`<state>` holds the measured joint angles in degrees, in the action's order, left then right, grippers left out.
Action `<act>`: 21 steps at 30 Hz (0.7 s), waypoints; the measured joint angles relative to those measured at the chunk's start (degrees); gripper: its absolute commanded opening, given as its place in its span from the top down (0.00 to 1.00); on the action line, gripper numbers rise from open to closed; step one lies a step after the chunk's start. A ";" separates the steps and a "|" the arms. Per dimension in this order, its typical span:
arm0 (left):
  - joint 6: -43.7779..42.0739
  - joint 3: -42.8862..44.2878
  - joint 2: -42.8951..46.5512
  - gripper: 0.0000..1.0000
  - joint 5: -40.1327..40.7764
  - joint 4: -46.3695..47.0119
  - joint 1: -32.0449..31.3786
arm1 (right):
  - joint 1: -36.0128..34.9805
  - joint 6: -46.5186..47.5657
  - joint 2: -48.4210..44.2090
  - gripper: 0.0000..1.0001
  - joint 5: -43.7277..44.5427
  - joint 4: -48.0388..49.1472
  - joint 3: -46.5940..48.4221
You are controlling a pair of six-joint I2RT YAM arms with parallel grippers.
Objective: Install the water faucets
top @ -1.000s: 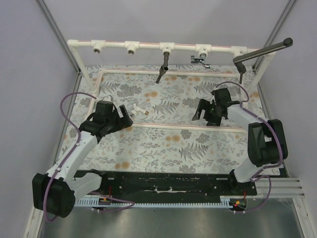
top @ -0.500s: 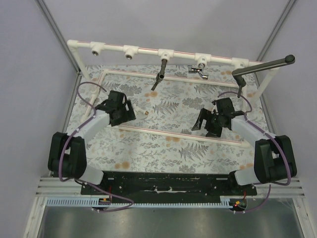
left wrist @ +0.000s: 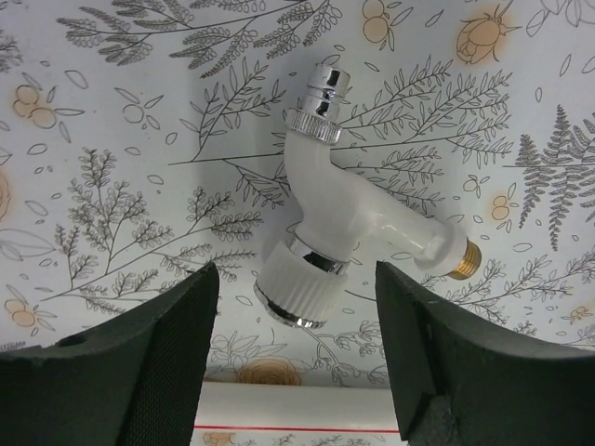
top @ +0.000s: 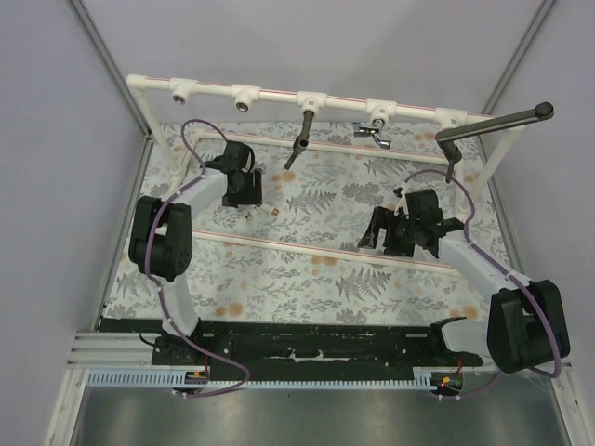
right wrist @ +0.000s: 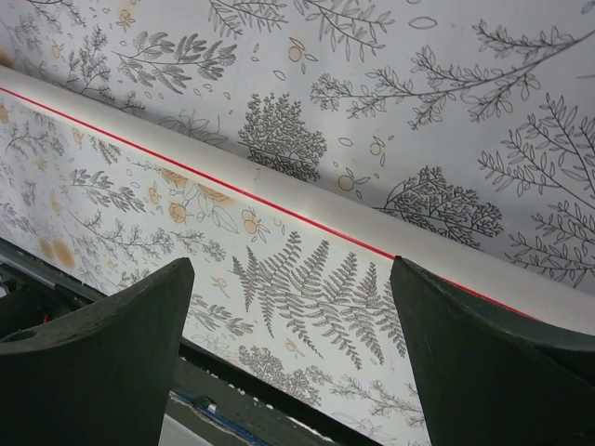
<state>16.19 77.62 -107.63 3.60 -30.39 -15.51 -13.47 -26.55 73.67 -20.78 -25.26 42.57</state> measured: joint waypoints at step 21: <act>-2.51 1.05 -5.31 0.98 -10.75 -3.82 -0.20 | -16.81 9.38 -2.01 0.11 2.93 21.40 -3.41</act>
<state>13.67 78.67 -112.95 -7.16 -34.22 -15.70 -30.28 -17.17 71.66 -17.85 -3.86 39.16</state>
